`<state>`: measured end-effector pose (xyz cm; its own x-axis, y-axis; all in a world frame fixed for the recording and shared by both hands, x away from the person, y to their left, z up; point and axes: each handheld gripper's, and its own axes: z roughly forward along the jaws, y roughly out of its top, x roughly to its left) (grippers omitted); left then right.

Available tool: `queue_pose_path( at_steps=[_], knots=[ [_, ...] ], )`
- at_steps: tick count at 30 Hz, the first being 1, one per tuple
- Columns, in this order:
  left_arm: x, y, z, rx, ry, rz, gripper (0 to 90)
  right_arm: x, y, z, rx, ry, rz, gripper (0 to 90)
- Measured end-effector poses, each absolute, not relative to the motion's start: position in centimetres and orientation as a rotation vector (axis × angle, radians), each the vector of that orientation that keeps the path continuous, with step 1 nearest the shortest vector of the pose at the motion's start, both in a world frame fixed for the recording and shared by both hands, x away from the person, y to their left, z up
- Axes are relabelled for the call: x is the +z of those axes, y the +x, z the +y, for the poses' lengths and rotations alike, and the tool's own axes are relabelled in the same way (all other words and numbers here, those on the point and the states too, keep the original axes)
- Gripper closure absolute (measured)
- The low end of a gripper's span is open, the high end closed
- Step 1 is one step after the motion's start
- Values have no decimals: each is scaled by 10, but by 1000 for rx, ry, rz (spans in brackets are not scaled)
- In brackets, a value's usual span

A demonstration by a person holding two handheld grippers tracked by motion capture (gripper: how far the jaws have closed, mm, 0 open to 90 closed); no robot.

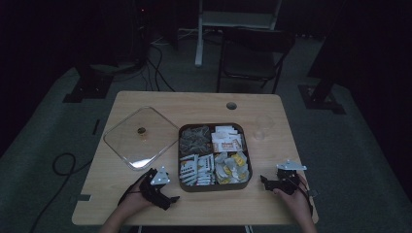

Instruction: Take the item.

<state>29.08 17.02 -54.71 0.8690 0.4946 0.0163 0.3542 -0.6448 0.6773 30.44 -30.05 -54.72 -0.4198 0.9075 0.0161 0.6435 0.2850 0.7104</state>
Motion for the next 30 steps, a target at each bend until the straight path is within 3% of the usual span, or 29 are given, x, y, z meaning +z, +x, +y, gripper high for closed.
queue_pose_path(
  at_steps=[19,30],
  knots=[
    [-547,290,170,260,2334,612,8,-507,302,-289,1107,1295,2157,170],
    [-547,290,170,260,2334,612,8,-490,308,-268,1155,1178,2209,241]
  ],
)
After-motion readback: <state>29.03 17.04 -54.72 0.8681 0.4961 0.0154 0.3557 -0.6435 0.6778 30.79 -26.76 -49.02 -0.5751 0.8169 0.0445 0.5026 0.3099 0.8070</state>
